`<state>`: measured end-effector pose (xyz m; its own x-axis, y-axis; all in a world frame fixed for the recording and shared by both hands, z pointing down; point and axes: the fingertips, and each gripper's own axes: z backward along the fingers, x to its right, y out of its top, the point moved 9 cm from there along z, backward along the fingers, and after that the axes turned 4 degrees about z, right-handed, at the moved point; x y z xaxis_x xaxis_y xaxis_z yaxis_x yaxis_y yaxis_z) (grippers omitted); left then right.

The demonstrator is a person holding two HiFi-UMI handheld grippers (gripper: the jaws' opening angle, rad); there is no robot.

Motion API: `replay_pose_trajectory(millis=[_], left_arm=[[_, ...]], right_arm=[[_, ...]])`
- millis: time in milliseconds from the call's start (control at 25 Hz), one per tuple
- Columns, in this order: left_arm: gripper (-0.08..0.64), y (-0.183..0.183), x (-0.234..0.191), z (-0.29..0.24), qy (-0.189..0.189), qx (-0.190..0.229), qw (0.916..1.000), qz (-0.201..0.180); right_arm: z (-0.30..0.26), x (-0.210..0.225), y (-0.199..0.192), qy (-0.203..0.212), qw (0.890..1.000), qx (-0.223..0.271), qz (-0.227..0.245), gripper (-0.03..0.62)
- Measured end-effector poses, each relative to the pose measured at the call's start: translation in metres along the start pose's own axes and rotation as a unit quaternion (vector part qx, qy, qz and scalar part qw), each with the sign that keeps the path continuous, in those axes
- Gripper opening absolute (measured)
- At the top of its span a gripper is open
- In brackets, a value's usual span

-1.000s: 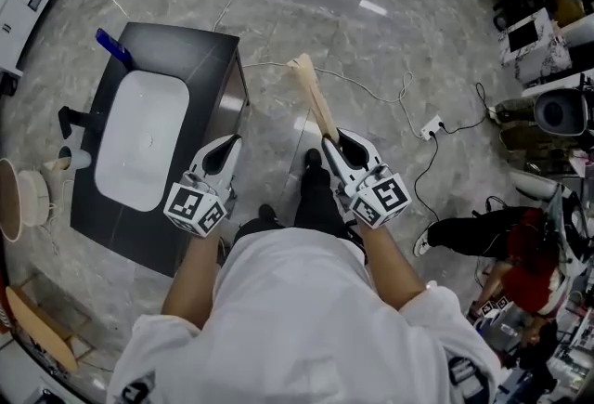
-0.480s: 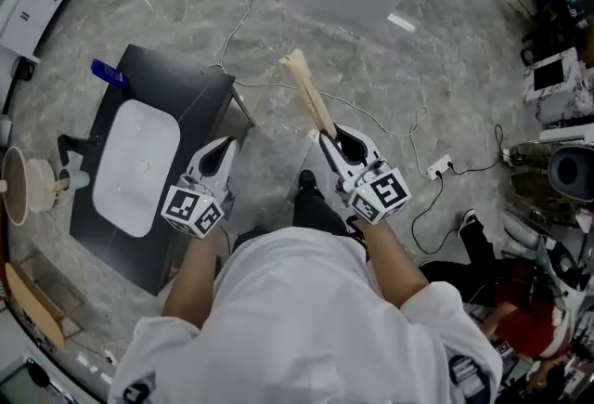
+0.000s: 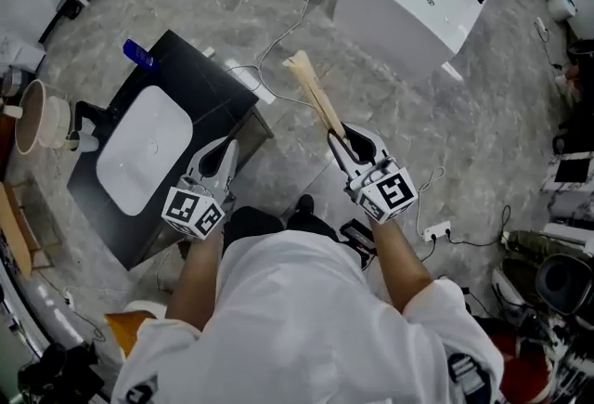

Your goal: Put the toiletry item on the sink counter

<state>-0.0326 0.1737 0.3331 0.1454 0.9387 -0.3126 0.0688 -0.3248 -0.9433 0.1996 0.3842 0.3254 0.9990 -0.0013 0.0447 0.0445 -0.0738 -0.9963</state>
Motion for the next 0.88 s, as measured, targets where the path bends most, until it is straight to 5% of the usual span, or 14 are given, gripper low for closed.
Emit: replay_pose_trajectory(millis=[400,880], left_arm=[[0.017,-0.011,-0.060,0.026,0.098,0.033,0.9942,0.029],[0.015,0.007,-0.173,0.024,0.160,0.070,0.9823,0.068]], right_arm=[[-0.116,0.014,-0.004,0.097,0.995,-0.015,0.008,0.086],[-0.273,-0.002,0.002,0.182,0.981,-0.059,0.032,0.086]])
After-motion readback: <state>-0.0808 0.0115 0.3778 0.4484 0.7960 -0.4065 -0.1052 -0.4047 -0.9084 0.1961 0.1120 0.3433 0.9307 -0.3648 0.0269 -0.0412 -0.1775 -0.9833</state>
